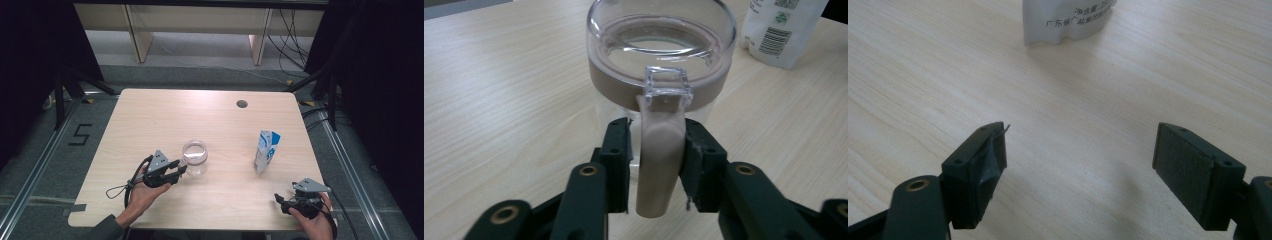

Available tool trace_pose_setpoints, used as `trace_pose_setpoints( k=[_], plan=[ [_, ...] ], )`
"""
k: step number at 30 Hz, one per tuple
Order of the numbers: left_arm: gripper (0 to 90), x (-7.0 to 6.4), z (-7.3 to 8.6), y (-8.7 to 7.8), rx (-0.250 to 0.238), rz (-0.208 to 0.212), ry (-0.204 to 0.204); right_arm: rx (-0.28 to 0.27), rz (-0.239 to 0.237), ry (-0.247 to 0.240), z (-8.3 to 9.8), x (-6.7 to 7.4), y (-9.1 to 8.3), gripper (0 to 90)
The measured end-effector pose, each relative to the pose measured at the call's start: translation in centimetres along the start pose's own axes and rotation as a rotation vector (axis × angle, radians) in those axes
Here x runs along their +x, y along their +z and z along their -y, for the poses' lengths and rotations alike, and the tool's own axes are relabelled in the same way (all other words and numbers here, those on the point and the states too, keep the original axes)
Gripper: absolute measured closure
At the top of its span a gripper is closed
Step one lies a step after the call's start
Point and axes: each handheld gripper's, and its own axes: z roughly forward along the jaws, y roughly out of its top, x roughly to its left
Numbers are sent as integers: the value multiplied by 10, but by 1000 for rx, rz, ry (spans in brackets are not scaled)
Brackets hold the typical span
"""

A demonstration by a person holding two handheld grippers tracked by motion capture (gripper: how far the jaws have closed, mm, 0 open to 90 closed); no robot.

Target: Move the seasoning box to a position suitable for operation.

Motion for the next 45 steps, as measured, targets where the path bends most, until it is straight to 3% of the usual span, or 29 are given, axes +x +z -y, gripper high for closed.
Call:
trace_pose_setpoints(
  k=[2, 5, 6, 7, 9, 12, 23, 25, 26, 28, 29, 33, 35, 36, 39, 41, 42, 43, 45],
  plan=[
    [714, -2, 1, 1, -8, 6, -3, -1, 2, -1, 0, 0, 0, 225],
    [723, -2, 1, 0, -5, -8, 29, 0, 2, 0, 0, 0, 0, 225],
    [724, -2, 1, 0, -5, 1, 42, 0, 1, 1, 0, 0, 0, 225],
    [725, -3, 1, 0, -3, 7, 29, 1, 0, 1, 0, 0, 0, 225],
    [726, -1, 1, -1, -1, 14, 62, 0, 0, 2, 0, 0, 0, 225],
    [727, -1, 1, -3, 9, 31, 62, -1, 0, 1, 0, 0, 0, 225],
    [728, -6, 4, -8, 10, 152, 119, 0, 0, 3, 0, 0, 0, 225],
    [728, -7, 6, -8, 3, 183, 108, 1, 0, 2, 0, 0, 0, 225],
    [728, -6, 6, -9, 3, 191, 134, 1, -1, 1, 0, 0, 0, 225],
    [728, -9, 7, -10, 5, 201, 130, 1, -1, 6, 0, 0, 0, 225],
    [728, -8, 7, -10, 6, 206, 151, 1, 1, 2, 0, 0, 0, 225],
    [728, -12, 7, -10, 6, 245, 155, 1, -1, 4, 0, 0, 0, 225],
    [728, -12, 6, -9, 12, 258, 180, -4, -1, 2, 0, 0, 1, 225],
    [728, -14, 6, -9, 5, 279, 170, -4, -1, 3, 0, 0, 0, 225],
    [728, -15, 6, -8, 2, 316, 209, 2, 0, 3, 0, 0, 0, 225],
    [727, -18, 6, -7, 2, 327, 203, -4, -1, 1, 0, 0, 1, 225],
    [727, -18, 5, -7, 5, 328, 231, -3, 0, 0, 0, 0, 1, 225],
    [727, -19, 5, -7, 10, 333, 213, -4, 0, 0, 0, 0, 1, 225],
    [727, -19, 4, -6, 5, 339, 232, -3, 0, 0, 0, 0, 1, 225]
  ],
)
